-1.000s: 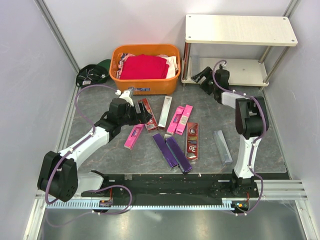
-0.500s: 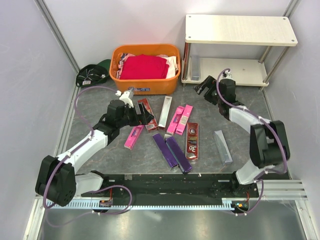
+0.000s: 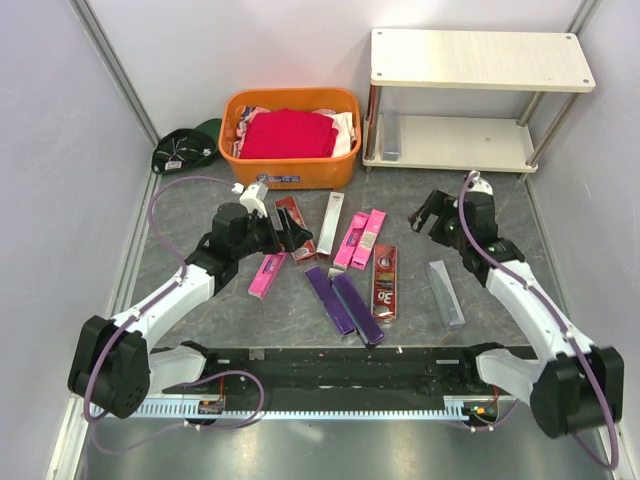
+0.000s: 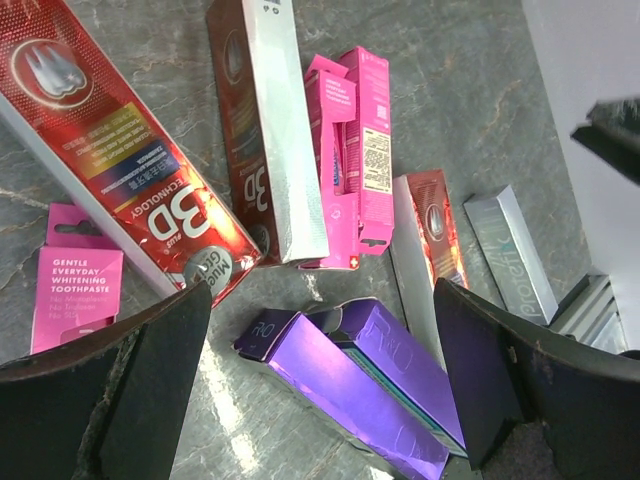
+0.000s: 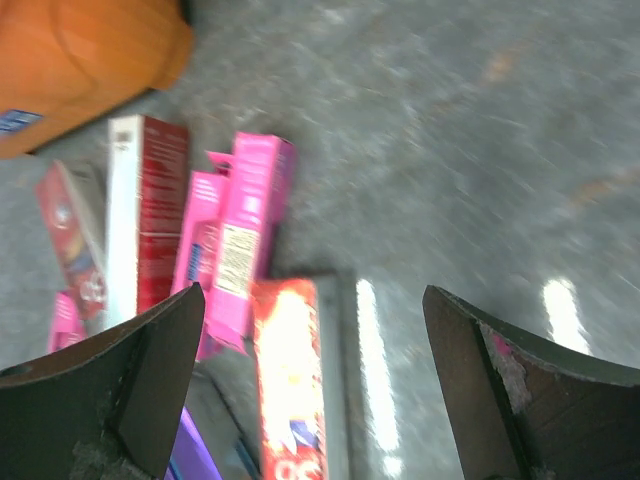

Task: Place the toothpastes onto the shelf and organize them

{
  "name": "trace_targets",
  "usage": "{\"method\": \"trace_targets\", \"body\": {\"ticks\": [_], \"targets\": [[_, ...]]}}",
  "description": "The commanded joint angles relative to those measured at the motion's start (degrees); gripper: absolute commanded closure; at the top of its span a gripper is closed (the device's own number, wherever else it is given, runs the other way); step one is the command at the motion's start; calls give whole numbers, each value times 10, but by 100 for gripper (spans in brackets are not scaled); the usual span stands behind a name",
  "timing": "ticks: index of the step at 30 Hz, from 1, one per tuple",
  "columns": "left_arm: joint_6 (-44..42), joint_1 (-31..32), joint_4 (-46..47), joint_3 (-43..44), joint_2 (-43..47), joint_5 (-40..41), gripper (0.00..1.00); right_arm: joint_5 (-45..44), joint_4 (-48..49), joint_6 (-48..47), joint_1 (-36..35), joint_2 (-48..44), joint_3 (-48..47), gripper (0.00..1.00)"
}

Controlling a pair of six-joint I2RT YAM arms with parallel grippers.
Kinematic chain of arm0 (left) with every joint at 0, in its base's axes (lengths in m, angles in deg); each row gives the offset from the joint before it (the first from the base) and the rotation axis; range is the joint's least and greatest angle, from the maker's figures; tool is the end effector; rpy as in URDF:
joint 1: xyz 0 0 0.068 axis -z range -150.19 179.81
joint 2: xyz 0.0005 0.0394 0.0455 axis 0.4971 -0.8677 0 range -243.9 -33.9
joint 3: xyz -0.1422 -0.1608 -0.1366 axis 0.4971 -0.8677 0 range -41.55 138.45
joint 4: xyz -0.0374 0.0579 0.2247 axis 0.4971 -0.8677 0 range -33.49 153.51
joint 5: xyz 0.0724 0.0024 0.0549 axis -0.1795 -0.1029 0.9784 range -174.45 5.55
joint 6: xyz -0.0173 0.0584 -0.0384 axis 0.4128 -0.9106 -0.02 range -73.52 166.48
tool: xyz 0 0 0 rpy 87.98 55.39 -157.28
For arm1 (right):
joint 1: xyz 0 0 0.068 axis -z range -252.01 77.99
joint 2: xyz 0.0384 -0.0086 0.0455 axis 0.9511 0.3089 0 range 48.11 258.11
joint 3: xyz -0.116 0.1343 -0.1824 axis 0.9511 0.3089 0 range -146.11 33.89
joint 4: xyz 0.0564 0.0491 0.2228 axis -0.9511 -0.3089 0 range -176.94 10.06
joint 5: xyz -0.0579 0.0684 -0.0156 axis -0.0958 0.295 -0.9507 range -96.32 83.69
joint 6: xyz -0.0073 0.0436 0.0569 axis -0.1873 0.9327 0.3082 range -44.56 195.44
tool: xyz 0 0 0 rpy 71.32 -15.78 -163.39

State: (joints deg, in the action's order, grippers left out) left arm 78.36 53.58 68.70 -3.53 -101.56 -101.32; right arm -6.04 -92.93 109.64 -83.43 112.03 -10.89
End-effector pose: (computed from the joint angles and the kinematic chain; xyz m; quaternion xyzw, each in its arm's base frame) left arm 0.2347 -0.1222 0.2309 0.0204 0.8352 -0.3590 0.4160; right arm 0.2447 0.0496 0.2482 0.1717 0.8582 0.1895 0.4451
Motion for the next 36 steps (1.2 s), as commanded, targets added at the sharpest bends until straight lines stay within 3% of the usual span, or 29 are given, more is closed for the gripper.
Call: {"method": "trace_targets", "body": {"ticks": [1,10,20,29,30,34,36], "targets": [[20,2,47,-10,8,-20,1,-63,-122,-20,-1,-69,13,2],[35,2,55,-18,17,-22,0,-69,-192,0,-1,-91,73,2],[32,3,57,-12,24,-32,0,-116,-208,-17,-1,-18,69,5],[28,2,53,0,22,-35,0,-101,-209,-11,-40,44,77,12],[28,2,53,1,21,-35,0,-99,-209,-10,-50,54,78,17],[28,3,54,3,19,-36,0,-101,-208,6,-86,81,87,19],[27,2,54,6,20,-37,0,-104,-206,12,-104,91,93,27]]}}
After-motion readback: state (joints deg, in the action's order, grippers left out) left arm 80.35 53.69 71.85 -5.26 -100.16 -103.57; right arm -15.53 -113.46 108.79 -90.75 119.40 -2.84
